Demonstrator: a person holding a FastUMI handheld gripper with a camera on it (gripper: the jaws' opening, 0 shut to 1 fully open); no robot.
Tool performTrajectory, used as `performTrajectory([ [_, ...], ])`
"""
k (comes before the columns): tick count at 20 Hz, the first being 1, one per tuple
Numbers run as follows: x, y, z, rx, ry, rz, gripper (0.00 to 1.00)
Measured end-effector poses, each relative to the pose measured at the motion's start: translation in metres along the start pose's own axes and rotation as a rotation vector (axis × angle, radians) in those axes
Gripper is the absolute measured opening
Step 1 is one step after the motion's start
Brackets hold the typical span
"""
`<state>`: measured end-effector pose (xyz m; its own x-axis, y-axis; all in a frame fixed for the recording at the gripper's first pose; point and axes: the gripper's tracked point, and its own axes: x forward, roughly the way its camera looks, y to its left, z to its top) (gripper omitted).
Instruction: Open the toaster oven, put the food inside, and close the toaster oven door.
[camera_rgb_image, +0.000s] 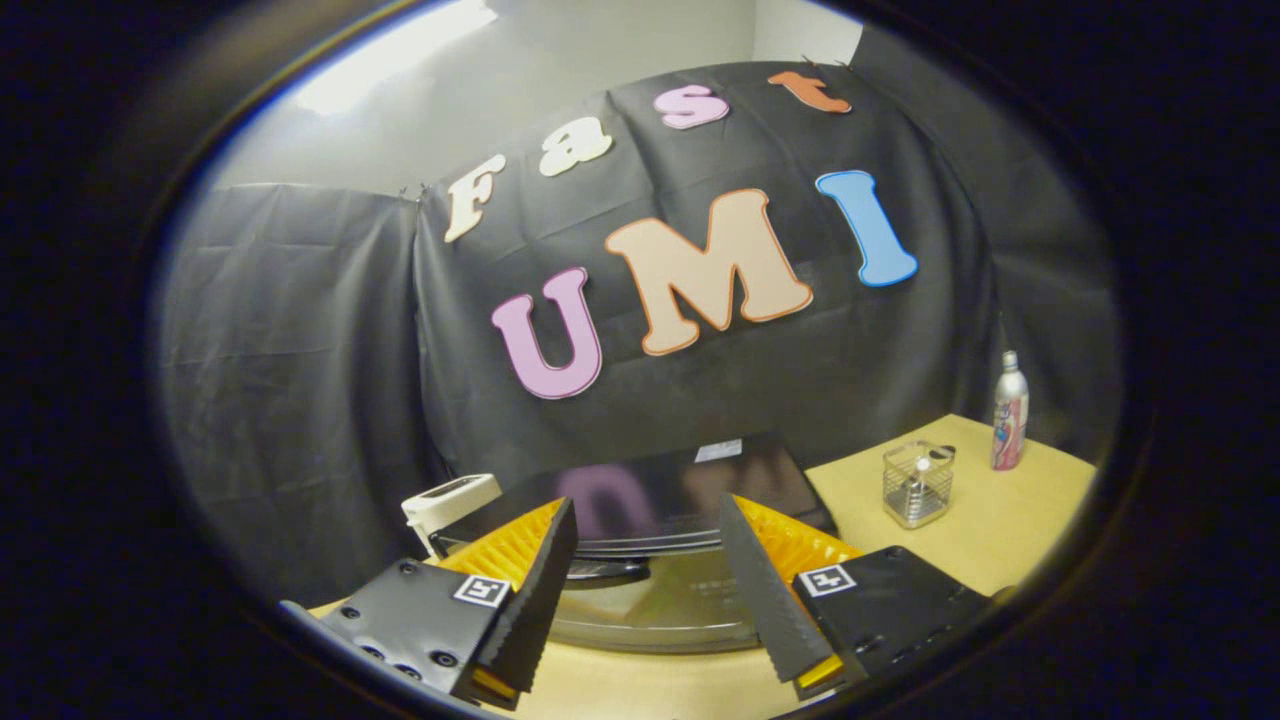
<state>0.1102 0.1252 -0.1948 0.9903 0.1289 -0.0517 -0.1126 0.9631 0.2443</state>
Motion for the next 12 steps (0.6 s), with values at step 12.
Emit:
performTrajectory([
  [12,-0.084,-0.075,0.074,-0.132,0.024,-0.074,0.89],
])
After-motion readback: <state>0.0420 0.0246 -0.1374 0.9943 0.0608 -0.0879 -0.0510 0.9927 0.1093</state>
